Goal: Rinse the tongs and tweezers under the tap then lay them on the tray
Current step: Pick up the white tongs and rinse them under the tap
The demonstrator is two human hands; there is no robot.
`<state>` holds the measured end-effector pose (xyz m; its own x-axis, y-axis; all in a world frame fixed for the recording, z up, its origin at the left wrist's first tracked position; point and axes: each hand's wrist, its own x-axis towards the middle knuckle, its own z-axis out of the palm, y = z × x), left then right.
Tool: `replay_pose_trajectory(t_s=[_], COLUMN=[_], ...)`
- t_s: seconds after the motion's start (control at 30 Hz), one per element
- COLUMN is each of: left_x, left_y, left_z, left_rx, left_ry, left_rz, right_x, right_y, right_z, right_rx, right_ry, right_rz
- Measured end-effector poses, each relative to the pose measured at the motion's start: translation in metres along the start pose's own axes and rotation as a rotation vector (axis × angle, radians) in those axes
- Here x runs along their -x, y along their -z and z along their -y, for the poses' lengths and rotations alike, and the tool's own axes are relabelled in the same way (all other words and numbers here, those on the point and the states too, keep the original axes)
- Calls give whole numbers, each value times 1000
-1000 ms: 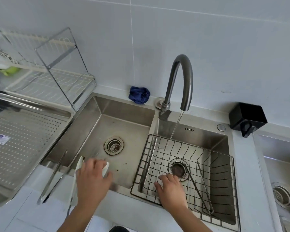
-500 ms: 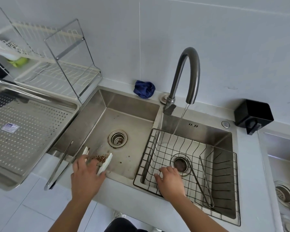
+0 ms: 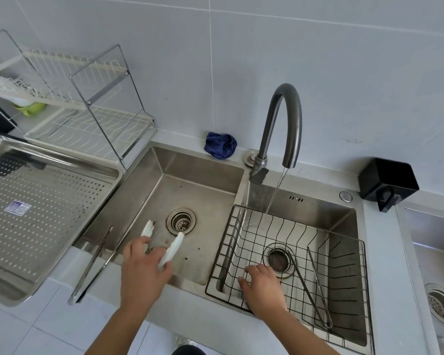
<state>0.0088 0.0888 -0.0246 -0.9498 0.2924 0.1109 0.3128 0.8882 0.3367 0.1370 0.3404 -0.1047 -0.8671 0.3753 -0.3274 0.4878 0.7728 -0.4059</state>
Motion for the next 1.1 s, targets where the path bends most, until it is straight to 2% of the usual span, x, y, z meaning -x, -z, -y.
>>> replay_pose_trajectory(t_s=[0.1,0.17,0.27,0.33,0.37,0.5,0.63,0.73,0.83,1.0,1.1], left_x=[-9,-16,-23,-23,-21,-21,-26,-22,-16,-15,-20], left_y=[0,2,8,13,15,14,10,4,-4,-21,-30], left_z=[-32,-55,-83,-97,-101,-106,-109,-113,-118,-131,-136], left_rx=[249,519,890,1080,1155,1351,1540,1485,1163,760,779], left_ry=[40,114,184,220,222,191,251,231,96,-135,-110], left_rz=[17,105,315,442,491,637,634,644,557,531,442], right_x=[0,-2,-9,-16,-20,-29,-32,-37,-44,-54,-57], right_y=[6,19,59,88,100,125,122,126,132,140,144], right_z=[3,9,28,43,49,63,60,60,61,55,54], right_rx=[-46,-195,-735,-1078,-1155,-1147,-1093,-1126,-1101,-1150,-1187], right_ry=[-6,-41,-193,-201,-170,-69,-70,-128,-148,-113,-91], right_rz=[18,16,59,79,65,33,20,-68,-201,-222,-209])
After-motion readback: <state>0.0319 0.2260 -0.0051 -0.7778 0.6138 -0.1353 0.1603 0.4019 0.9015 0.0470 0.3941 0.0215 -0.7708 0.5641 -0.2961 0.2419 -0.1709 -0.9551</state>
